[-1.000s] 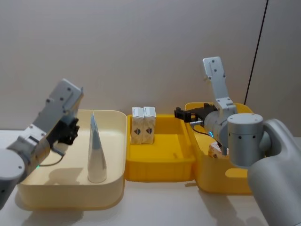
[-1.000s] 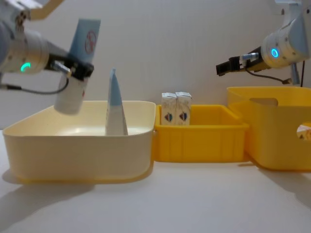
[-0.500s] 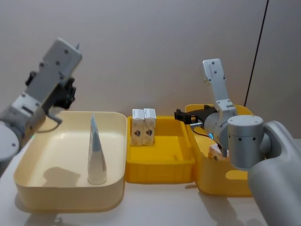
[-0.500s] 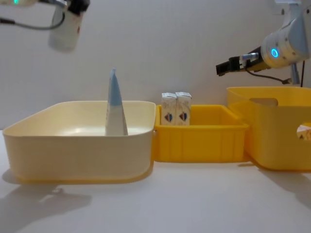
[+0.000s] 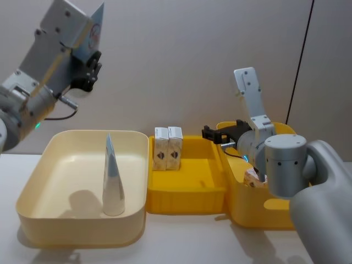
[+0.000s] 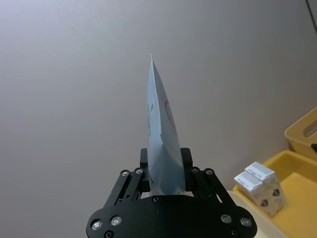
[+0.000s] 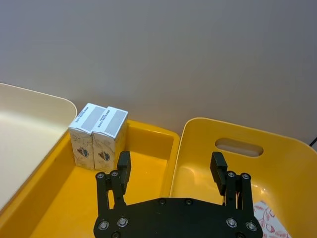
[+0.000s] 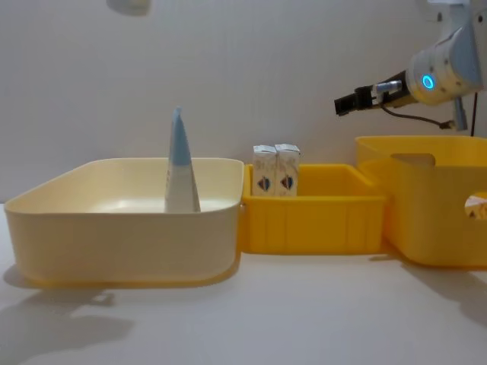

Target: Bimanual collaborative sorting of washing and personal care products

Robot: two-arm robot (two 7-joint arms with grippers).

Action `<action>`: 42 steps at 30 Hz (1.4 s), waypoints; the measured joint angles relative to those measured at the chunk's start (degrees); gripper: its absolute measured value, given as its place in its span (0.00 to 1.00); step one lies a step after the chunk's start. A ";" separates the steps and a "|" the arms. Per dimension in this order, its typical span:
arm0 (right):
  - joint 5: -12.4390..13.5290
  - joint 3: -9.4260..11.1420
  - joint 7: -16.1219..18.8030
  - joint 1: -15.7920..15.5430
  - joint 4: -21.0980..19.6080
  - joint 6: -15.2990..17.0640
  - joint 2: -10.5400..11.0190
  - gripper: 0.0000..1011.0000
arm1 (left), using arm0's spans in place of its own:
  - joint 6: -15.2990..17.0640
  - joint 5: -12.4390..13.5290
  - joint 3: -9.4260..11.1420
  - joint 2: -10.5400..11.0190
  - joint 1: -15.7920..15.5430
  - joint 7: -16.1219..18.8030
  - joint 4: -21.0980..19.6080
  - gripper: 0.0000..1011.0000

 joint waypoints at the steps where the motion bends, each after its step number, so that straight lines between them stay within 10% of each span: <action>1: -0.34 -0.50 0.34 0.02 0.01 -0.66 0.23 0.99 | -0.72 -0.69 -0.29 -0.24 -0.36 -0.71 0.48 0.34; 29: -6.97 -8.04 6.59 -0.04 -0.59 -22.18 2.86 0.99 | -8.60 -11.97 -3.06 -5.07 -2.05 -9.16 14.30 0.35; 42: -7.04 -8.87 12.91 0.24 -1.42 -21.56 4.94 0.99 | -10.13 -13.50 -3.35 -5.94 -1.79 -8.94 16.09 0.34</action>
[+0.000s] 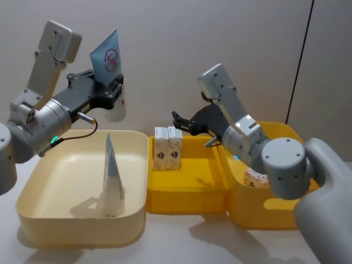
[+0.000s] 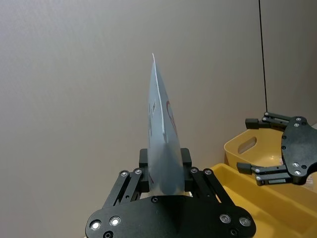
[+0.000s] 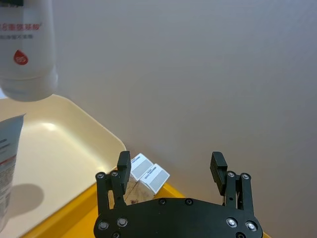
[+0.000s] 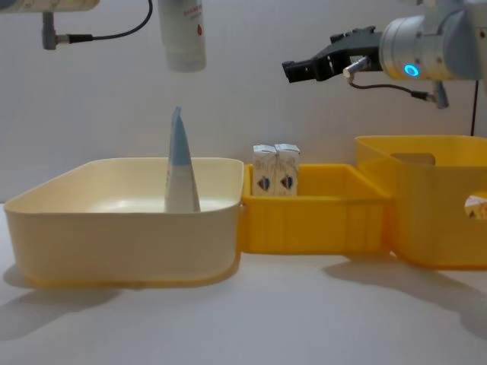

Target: Bimanual collaborative sorting of washing and personal care products

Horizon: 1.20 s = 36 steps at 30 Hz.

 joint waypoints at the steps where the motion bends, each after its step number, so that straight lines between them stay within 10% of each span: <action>1: 0.26 -0.02 1.18 0.10 -0.23 0.48 0.39 0.99 | -0.13 -0.14 -0.06 -0.06 0.00 -0.03 0.08 0.34; 20: 9.06 2.11 17.38 1.01 -3.03 7.21 3.38 0.99 | -3.35 -4.99 -0.57 -1.92 -1.57 -3.64 3.63 0.34; 36: 12.26 2.21 21.24 3.22 -1.64 6.30 1.77 0.99 | -2.43 -7.79 -0.52 -1.43 -0.93 -5.51 4.14 0.34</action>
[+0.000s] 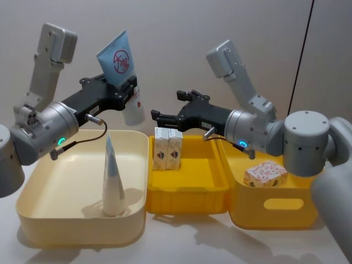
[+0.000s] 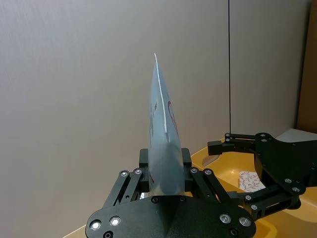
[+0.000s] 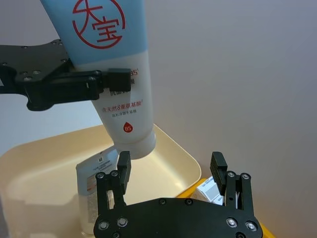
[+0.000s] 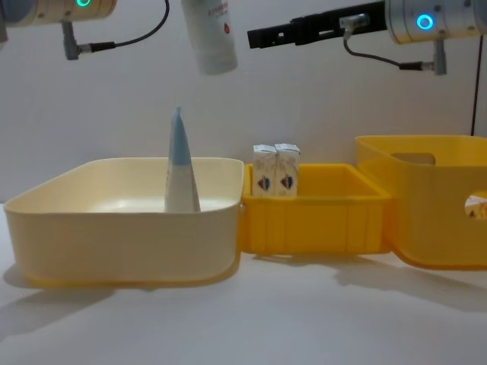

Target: Bimanual collaborative sorting of washing and personal care products

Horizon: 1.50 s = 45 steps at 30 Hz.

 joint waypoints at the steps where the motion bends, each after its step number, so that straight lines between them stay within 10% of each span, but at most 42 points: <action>1: 0.06 -0.10 0.19 0.21 0.22 0.00 -0.07 0.99 | 0.06 -0.08 0.02 0.05 0.03 -0.02 -0.01 0.34; 23: 2.05 -4.18 10.23 6.01 5.33 6.48 0.92 0.99 | -0.05 -0.98 1.23 0.60 -0.26 -0.01 0.94 0.34; 45: 2.98 -5.45 10.85 8.37 9.74 4.30 -0.57 0.99 | -0.03 -2.37 2.19 0.46 0.12 0.38 1.31 0.34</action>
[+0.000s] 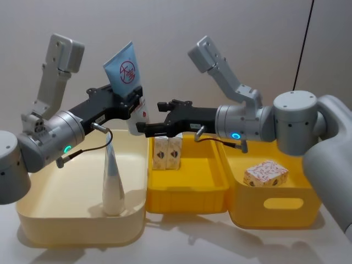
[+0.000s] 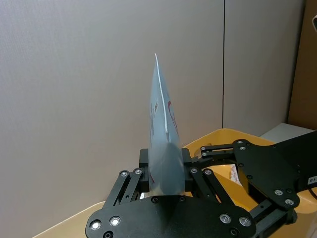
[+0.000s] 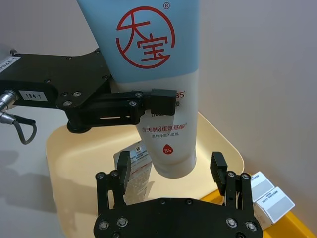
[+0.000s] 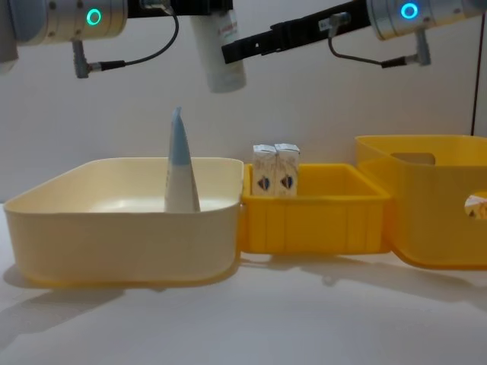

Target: Bimanual collaborative sorting of washing and personal care products

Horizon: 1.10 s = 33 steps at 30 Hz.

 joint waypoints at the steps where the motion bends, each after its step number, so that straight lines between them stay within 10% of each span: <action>1: -0.02 -0.10 -0.05 0.07 0.12 -0.11 -0.06 0.99 | 0.00 -0.02 0.03 0.00 0.01 0.02 -0.02 0.34; 33: -3.72 -4.19 -6.07 2.52 6.73 -9.38 -2.80 0.99 | 0.33 -1.05 1.43 0.62 -0.37 1.25 -0.19 0.34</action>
